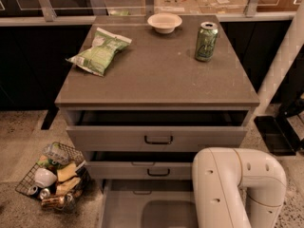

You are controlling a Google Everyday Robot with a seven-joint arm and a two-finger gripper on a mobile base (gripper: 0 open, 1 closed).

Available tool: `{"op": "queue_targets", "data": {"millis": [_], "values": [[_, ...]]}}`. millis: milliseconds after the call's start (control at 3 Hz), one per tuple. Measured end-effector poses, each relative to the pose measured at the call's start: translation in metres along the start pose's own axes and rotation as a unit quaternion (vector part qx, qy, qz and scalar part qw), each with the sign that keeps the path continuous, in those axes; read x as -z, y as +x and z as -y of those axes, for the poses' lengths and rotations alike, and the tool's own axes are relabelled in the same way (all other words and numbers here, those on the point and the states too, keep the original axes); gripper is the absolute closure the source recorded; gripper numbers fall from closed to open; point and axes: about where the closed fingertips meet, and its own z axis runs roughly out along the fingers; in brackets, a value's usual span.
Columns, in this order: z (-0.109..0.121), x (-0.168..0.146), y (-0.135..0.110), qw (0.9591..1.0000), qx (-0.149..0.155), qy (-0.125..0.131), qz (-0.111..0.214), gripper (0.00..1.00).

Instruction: Close bottom drawer

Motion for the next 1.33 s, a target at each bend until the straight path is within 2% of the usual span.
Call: {"op": "queue_targets", "data": {"millis": [333,667,1000,1333], "values": [[0.026,-0.005,-0.008,0.9984,0.031,0.042,0.024,1.0],[0.052,-0.011,-0.021,0.9938,0.067,0.075,0.047,1.0],[0.074,-0.017,-0.023,0.9894,0.098,0.096,0.049,1.0],[0.09,-0.023,-0.018,0.9862,0.11,0.116,0.044,1.0]]}}
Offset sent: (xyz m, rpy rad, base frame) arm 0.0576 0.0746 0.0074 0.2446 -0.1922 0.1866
